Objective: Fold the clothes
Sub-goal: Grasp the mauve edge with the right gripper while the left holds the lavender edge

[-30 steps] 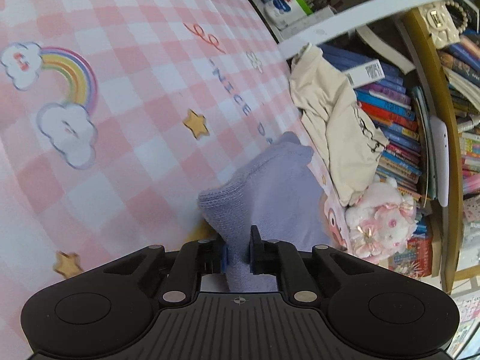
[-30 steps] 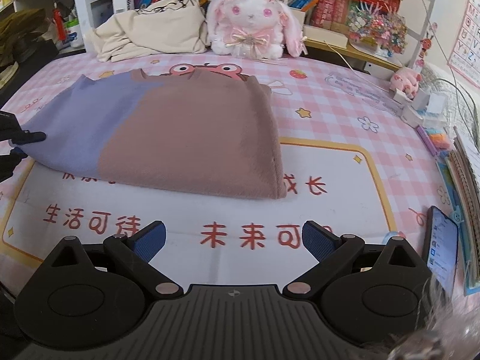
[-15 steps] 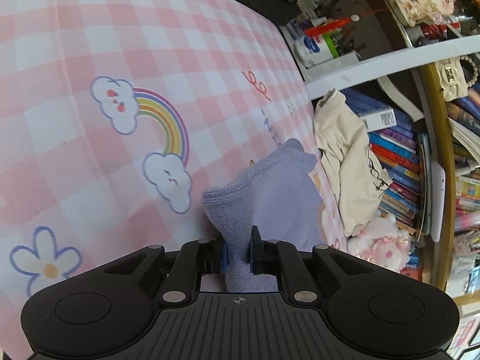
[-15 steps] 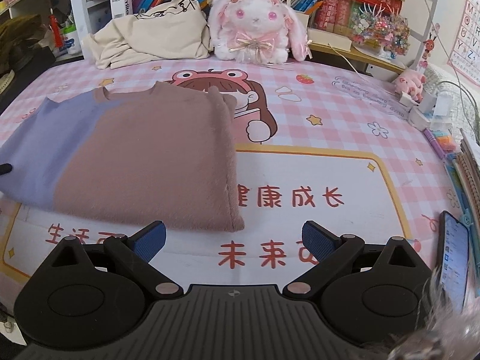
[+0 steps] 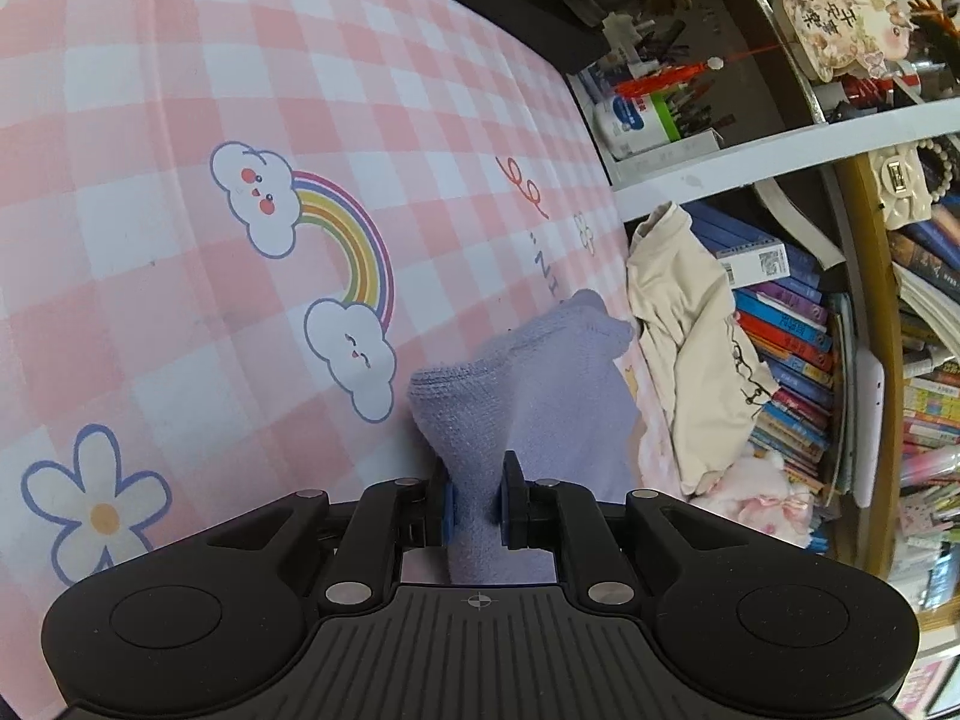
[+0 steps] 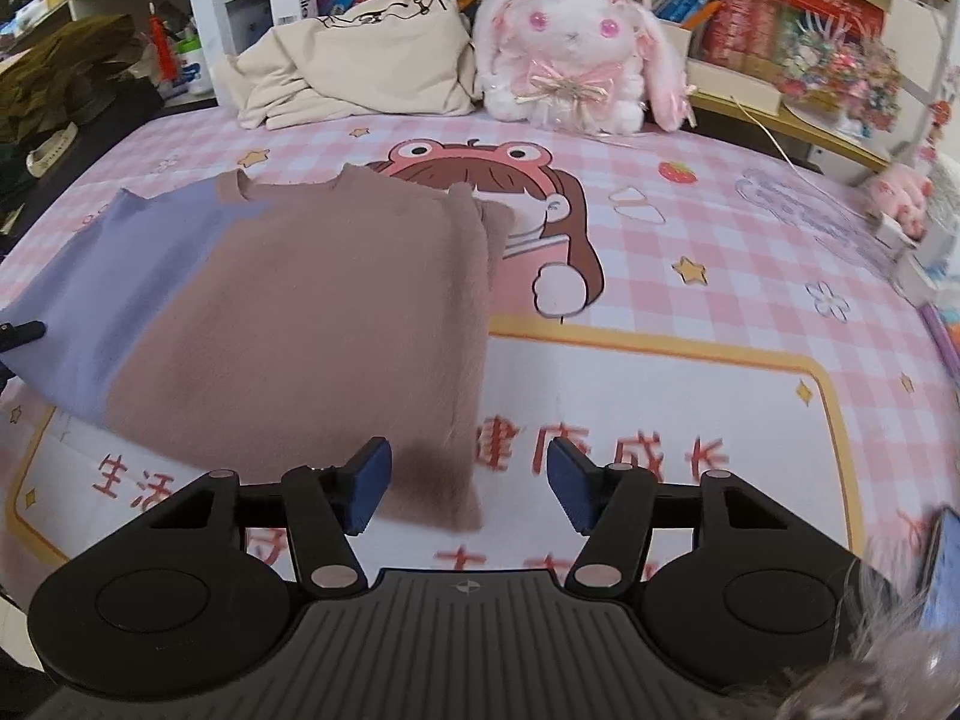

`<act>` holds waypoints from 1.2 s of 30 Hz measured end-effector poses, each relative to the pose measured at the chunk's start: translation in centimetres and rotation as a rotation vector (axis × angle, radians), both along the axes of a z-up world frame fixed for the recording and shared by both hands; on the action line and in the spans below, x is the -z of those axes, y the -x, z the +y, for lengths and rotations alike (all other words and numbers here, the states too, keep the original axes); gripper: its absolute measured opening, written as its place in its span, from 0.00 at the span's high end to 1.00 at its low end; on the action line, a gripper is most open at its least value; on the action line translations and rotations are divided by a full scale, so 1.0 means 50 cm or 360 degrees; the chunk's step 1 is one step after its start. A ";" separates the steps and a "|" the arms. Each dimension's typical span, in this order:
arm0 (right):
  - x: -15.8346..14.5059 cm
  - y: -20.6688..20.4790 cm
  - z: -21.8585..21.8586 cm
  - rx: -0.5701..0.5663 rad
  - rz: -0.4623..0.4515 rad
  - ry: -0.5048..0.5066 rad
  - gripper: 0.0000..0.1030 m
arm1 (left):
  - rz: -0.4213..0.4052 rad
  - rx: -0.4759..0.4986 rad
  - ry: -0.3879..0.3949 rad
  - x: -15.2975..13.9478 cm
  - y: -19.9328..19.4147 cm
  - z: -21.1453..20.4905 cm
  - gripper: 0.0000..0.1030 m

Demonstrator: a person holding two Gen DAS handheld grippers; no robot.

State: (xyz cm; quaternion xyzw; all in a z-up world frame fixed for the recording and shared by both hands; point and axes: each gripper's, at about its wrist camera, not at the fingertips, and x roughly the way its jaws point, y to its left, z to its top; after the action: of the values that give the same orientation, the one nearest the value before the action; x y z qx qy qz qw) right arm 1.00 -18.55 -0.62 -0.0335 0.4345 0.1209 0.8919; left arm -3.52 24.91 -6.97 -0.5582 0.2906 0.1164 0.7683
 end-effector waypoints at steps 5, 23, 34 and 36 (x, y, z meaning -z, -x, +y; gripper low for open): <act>0.012 -0.031 -0.026 -0.0109 0.0014 -0.0071 0.45 | 0.0050 -0.0073 0.0004 -0.006 -0.001 -0.007 0.88; 0.052 -0.130 -0.058 -0.0337 0.0046 -0.0349 0.71 | 0.0060 -0.0130 -0.0273 -0.097 -0.015 -0.072 0.89; 0.063 -0.143 -0.071 -0.0409 0.0075 -0.0444 0.75 | -0.0339 0.0280 -0.0650 -0.285 -0.058 -0.263 0.89; 0.065 -0.147 -0.074 -0.0419 0.0089 -0.0467 0.76 | -0.0360 0.0380 -0.0677 -0.298 -0.066 -0.312 0.89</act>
State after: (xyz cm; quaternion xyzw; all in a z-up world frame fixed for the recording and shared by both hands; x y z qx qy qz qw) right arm 8.35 -22.23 -3.87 0.0437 0.4288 0.2994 0.8512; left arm -0.25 9.29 7.92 -0.3555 0.2358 0.0203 0.9042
